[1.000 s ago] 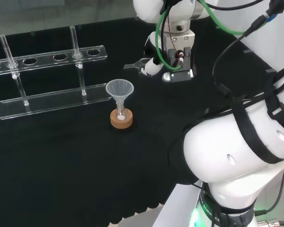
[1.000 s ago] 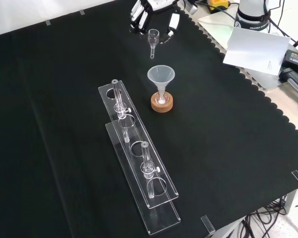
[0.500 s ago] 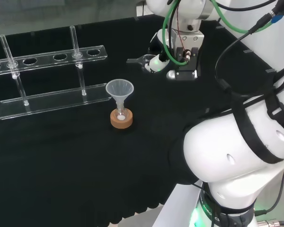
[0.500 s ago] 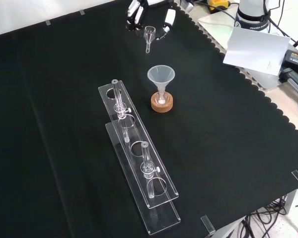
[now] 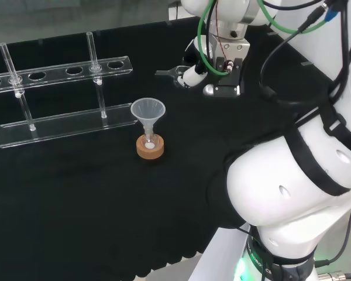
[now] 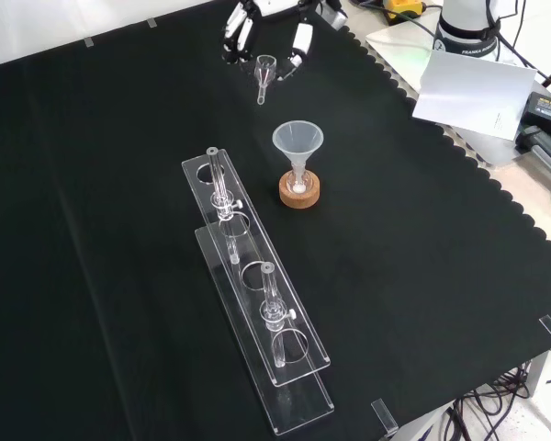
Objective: Put the weighing funnel back on the table.
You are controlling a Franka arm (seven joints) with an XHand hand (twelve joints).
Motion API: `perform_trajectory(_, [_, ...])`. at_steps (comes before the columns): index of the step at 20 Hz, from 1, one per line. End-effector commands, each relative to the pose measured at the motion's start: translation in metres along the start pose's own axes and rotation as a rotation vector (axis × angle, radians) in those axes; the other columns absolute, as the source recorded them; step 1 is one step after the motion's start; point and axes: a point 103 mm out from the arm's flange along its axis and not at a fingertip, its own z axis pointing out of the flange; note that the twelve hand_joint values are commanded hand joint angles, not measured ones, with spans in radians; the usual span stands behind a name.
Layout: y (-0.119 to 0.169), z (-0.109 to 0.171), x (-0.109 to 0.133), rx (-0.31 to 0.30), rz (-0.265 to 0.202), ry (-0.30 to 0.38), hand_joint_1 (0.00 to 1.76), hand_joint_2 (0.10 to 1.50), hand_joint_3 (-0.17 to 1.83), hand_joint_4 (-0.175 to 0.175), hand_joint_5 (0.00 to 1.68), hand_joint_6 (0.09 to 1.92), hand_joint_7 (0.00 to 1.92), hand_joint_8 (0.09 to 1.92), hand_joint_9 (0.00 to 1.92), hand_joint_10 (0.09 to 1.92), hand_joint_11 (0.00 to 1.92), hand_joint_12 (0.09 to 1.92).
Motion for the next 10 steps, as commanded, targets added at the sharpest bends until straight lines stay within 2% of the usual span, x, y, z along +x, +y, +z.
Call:
perform_trajectory(1, [0.039,0.001,0.006,-0.010,-0.012,0.024,1.12,0.69,0.59,0.175,1.27,0.65,0.58,0.64,0.87,0.37,0.70,1.10])
perform_trajectory(10, [0.080,0.011,-0.006,0.016,-0.017,0.046,1.12,0.69,0.59,0.175,1.27,0.65,0.58,0.64,0.87,0.37,0.71,1.10])
